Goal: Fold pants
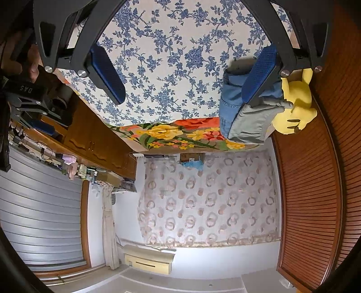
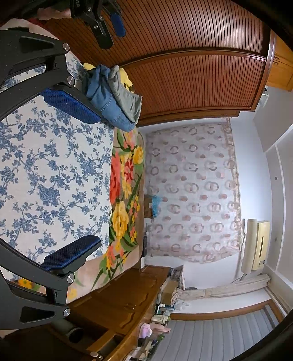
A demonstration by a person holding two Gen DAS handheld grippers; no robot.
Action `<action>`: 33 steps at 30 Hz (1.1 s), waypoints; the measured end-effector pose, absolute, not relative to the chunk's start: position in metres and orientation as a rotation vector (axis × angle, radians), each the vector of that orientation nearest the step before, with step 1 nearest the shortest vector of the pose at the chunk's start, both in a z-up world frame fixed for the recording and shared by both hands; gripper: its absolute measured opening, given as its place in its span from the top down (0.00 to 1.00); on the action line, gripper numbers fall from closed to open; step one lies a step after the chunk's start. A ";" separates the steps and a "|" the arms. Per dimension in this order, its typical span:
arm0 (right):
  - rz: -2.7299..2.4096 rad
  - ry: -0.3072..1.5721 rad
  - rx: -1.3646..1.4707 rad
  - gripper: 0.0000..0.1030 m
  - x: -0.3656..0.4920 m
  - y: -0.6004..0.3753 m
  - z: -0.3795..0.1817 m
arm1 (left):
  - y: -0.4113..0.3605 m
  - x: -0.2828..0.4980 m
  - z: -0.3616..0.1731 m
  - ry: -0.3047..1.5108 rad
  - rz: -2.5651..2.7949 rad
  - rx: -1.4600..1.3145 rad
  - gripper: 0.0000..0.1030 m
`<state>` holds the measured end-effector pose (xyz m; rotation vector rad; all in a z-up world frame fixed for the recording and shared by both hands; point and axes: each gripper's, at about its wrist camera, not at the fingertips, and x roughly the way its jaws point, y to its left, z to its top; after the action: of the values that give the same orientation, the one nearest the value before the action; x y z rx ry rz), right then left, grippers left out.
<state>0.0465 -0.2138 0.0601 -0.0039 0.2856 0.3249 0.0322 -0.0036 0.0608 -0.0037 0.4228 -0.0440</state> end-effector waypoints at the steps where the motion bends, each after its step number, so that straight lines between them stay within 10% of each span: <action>1: 0.325 0.286 -0.003 0.03 0.047 -0.214 0.060 | -0.004 0.032 0.061 0.423 -0.046 -0.004 0.00; 33: 0.327 0.282 -0.009 0.03 0.047 -0.214 0.059 | 0.000 0.031 0.059 0.421 -0.042 -0.005 0.00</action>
<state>0.0466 -0.2138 0.0589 -0.0094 0.2822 0.3275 0.0308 0.0002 0.0592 -0.0052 0.4212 -0.0425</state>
